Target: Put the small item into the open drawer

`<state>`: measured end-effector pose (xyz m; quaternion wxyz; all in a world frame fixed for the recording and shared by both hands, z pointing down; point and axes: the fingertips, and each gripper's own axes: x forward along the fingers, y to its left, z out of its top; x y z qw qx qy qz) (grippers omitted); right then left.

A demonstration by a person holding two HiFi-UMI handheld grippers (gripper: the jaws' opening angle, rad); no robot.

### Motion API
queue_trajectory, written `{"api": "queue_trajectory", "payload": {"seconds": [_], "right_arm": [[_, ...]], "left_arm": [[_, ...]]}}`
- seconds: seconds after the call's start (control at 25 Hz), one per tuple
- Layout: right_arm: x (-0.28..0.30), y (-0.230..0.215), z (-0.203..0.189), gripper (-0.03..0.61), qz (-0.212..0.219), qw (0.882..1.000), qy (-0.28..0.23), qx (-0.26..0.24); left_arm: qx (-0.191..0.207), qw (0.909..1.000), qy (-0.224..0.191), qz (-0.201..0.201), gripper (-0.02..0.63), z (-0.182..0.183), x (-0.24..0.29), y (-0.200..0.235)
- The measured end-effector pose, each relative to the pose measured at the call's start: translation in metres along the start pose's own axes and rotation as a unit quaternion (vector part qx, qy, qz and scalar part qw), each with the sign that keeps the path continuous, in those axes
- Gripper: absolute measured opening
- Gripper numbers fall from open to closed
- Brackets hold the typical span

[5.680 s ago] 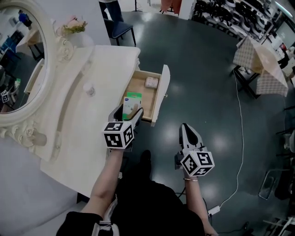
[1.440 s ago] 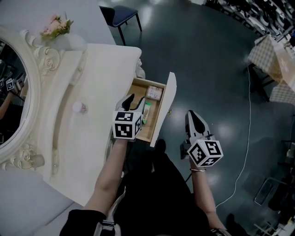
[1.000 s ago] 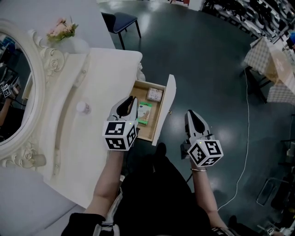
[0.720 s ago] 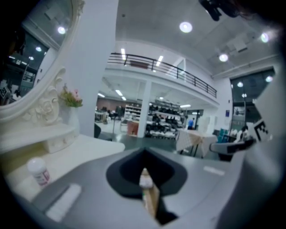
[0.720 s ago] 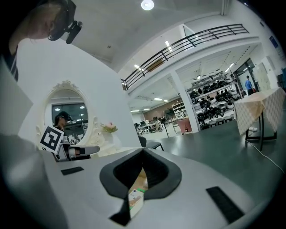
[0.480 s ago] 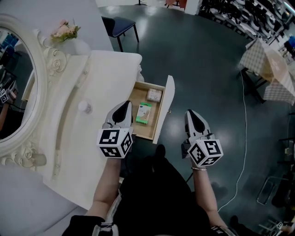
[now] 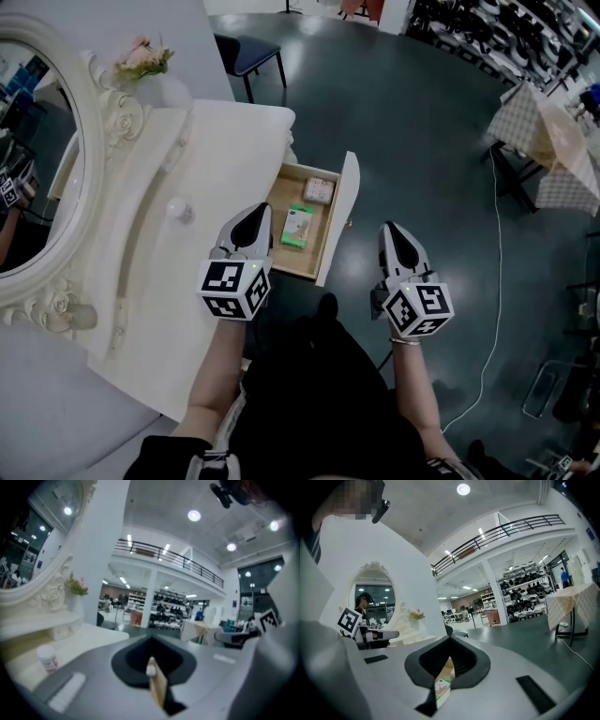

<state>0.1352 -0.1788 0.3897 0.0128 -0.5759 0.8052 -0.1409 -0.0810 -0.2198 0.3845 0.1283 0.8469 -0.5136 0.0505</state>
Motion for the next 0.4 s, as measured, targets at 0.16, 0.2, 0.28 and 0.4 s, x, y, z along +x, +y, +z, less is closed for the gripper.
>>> {"api": "queue_trajectory", "payload": {"seconds": [0.16, 0.2, 0.28, 0.4], "right_arm": [[-0.0046, 0.0027, 0.0011, 0.003, -0.003, 1.0, -0.003, -0.009], [-0.0054, 0.0037, 0.0011, 0.003, -0.004, 1.0, -0.003, -0.01], [-0.0064, 0.0054, 0.0015, 0.003, -0.005, 1.0, -0.005, -0.011], [-0.0071, 0.007, 0.0032, 0.003, -0.006, 1.0, -0.007, -0.014]], "left_arm": [[0.0, 1.0, -0.001, -0.005, 0.008, -0.0006, -0.0053, -0.0007], [0.001, 1.0, -0.001, -0.005, 0.008, -0.0011, -0.0065, -0.0005], [0.003, 1.0, -0.001, -0.007, 0.008, -0.0014, -0.0078, -0.0002], [0.009, 0.9999, -0.002, -0.008, 0.008, 0.0, -0.0085, -0.0008]]}}
